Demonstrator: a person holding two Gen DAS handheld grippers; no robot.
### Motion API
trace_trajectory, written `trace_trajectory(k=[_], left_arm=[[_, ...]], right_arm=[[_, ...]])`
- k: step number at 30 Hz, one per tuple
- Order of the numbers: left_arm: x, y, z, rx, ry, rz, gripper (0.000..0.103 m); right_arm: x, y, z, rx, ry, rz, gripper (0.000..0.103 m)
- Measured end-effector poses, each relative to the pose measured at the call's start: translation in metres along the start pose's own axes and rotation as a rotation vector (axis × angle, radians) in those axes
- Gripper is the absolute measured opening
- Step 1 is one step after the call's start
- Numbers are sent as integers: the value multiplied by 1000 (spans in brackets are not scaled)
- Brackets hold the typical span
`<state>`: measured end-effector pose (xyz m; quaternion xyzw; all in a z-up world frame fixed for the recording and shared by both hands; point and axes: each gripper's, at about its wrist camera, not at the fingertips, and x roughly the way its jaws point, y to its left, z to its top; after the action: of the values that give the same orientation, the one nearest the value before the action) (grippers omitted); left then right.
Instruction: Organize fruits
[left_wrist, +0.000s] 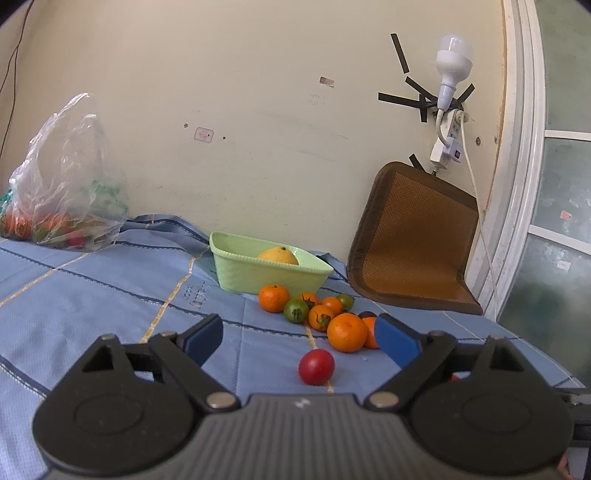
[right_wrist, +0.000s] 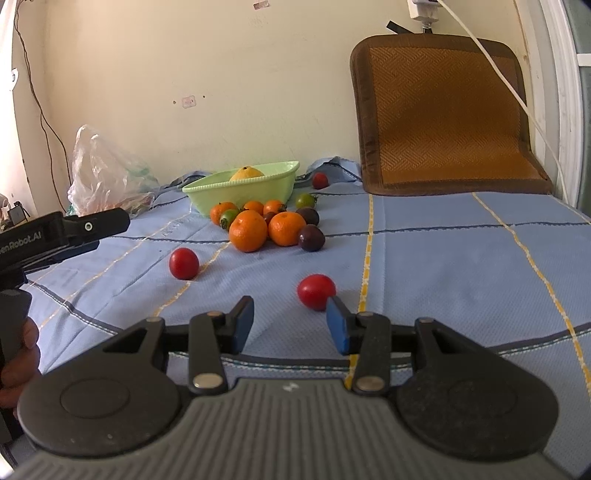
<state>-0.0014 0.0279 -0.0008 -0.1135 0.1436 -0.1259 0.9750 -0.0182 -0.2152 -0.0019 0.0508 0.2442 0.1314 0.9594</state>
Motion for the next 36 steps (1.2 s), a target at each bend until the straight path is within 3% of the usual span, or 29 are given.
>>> trace_trajectory(k=[20, 26, 32, 36], left_arm=[[1, -2, 1, 10, 13, -18, 94], [13, -14, 1, 84, 86, -49, 91], [44, -26, 3, 126, 244, -57, 79], [54, -27, 5, 143, 253, -33, 79]], right_arm=[[1, 1, -1, -7, 0, -4, 46], [0, 3, -1, -17, -6, -8, 46], [4, -6, 4, 7, 20, -39, 46], [8, -11, 11, -21, 25, -54, 46]])
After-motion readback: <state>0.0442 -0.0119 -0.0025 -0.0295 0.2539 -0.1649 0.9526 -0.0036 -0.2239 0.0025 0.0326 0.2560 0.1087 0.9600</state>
